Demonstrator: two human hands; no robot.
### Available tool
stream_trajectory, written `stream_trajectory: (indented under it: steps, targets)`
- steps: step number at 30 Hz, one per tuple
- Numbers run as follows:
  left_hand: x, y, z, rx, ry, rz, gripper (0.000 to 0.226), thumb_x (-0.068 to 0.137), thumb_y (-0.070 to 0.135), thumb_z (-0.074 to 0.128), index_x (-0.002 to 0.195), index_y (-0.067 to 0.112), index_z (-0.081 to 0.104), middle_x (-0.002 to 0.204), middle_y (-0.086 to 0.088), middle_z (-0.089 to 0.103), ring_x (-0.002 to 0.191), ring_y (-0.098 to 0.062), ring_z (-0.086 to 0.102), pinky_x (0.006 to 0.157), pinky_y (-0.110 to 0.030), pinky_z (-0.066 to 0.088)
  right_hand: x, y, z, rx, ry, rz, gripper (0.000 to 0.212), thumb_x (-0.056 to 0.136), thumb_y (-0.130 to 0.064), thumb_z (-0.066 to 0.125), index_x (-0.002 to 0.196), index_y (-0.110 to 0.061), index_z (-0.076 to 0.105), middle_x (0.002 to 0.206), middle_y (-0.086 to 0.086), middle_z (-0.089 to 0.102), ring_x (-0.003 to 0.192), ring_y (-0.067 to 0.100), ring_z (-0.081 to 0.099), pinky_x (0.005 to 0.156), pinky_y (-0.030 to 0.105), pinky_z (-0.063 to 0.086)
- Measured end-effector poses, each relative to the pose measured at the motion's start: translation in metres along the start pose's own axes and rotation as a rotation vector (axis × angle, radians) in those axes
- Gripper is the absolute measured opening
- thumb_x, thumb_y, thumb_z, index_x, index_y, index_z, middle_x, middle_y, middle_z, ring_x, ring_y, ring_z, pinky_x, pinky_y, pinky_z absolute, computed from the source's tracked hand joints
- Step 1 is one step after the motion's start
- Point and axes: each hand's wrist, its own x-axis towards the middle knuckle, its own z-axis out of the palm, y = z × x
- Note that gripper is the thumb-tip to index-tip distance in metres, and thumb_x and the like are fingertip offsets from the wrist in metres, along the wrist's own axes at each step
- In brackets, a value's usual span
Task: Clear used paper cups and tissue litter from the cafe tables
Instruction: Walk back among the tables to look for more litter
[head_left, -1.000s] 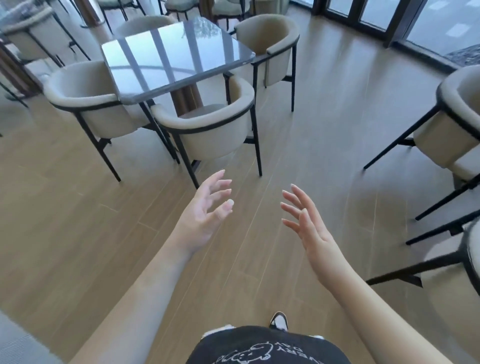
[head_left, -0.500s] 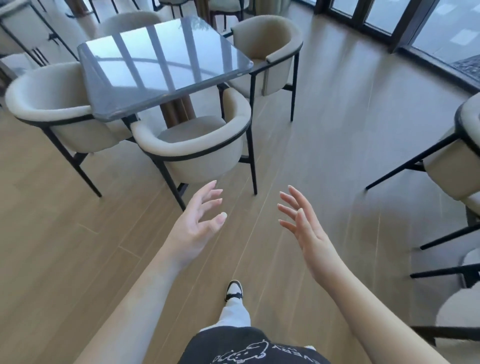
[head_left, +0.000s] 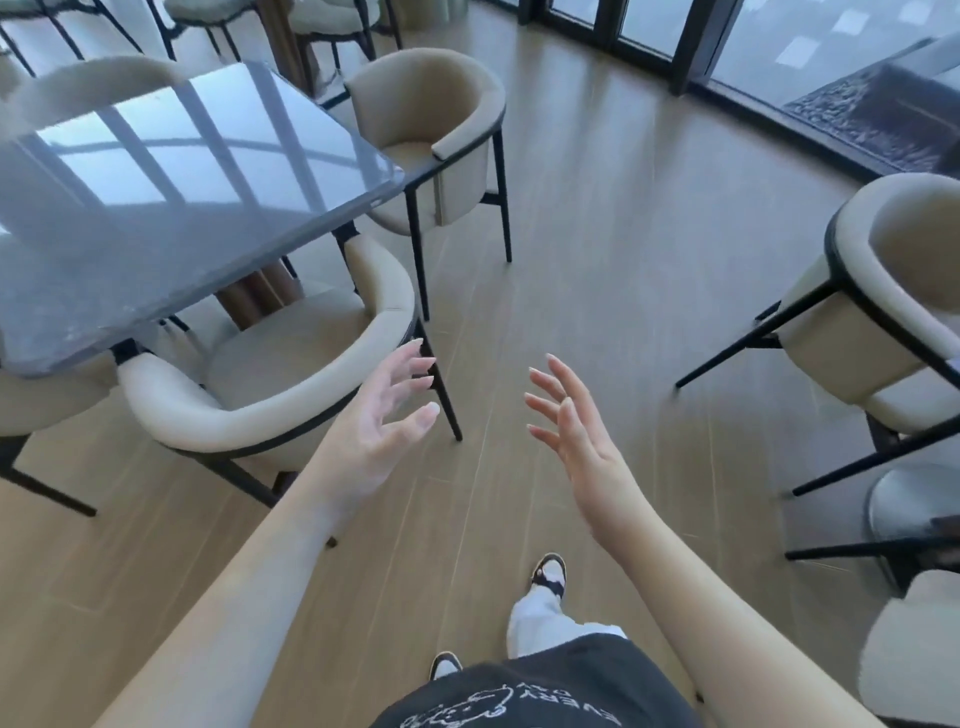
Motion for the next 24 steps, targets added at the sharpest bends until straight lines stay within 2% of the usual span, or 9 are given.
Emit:
stream_trajectory:
  steps: [2,6,12,14,20,24]
  targets:
    - [0.042,-0.002,0.011,0.006,-0.018,-0.011,0.063,0.078,0.073,0.07,0.135,0.067,0.044,0.143,0.024,0.054,0.139,-0.003,0.049,0.111,-0.05,0.048,0.033,0.005,-0.026,-0.003,0.029,-0.001,0.053,0.094,-0.066,0.037,0.145,-0.052,0.036,0.144,-0.026,0.05,0.135,0.003,0.049,0.11,0.032,0.043]
    - [0.132,-0.001,0.041,0.008,-0.017,-0.031,0.06,0.082,0.056,0.067,0.138,0.058,0.045,0.138,0.026,0.057,0.136,-0.003,0.051,0.111,-0.052,0.048,0.106,0.009,-0.084,0.003,0.066,0.014,0.052,0.093,-0.07,0.037,0.143,-0.056,0.036,0.143,-0.028,0.049,0.135,0.001,0.049,0.111,0.032,0.042]
    - [0.25,0.027,0.075,0.005,-0.036,-0.014,0.083,0.074,0.078,0.07,0.147,0.049,0.043,0.142,0.023,0.056,0.138,-0.005,0.051,0.112,-0.056,0.045,0.21,-0.011,-0.151,0.003,0.079,0.004,0.05,0.095,-0.065,0.037,0.144,-0.053,0.038,0.143,-0.026,0.05,0.135,0.002,0.048,0.11,0.031,0.041]
    - [0.284,0.034,0.08,0.015,-0.042,-0.011,0.085,0.075,0.08,0.067,0.149,0.048,0.041,0.142,0.026,0.055,0.137,-0.003,0.051,0.112,-0.052,0.047,0.239,-0.018,-0.167,-0.012,0.08,0.007,0.049,0.095,-0.065,0.036,0.143,-0.055,0.038,0.143,-0.027,0.05,0.135,0.001,0.048,0.111,0.031,0.041]
    - [0.389,0.037,0.08,0.001,-0.094,0.008,0.086,0.075,0.09,0.055,0.146,0.045,0.039,0.139,0.028,0.056,0.137,-0.001,0.049,0.104,-0.03,0.054,0.326,-0.018,-0.2,0.008,0.09,0.01,0.053,0.095,-0.065,0.036,0.146,-0.05,0.036,0.143,-0.028,0.05,0.136,0.001,0.048,0.109,0.029,0.043]
    - [0.473,0.034,0.071,-0.034,-0.062,0.06,0.08,0.081,0.083,0.057,0.148,0.043,0.041,0.142,0.02,0.056,0.139,-0.009,0.051,0.102,-0.034,0.055,0.403,-0.017,-0.214,-0.009,0.097,0.009,0.056,0.095,-0.064,0.037,0.148,-0.046,0.036,0.143,-0.027,0.05,0.136,0.001,0.047,0.11,0.025,0.044]
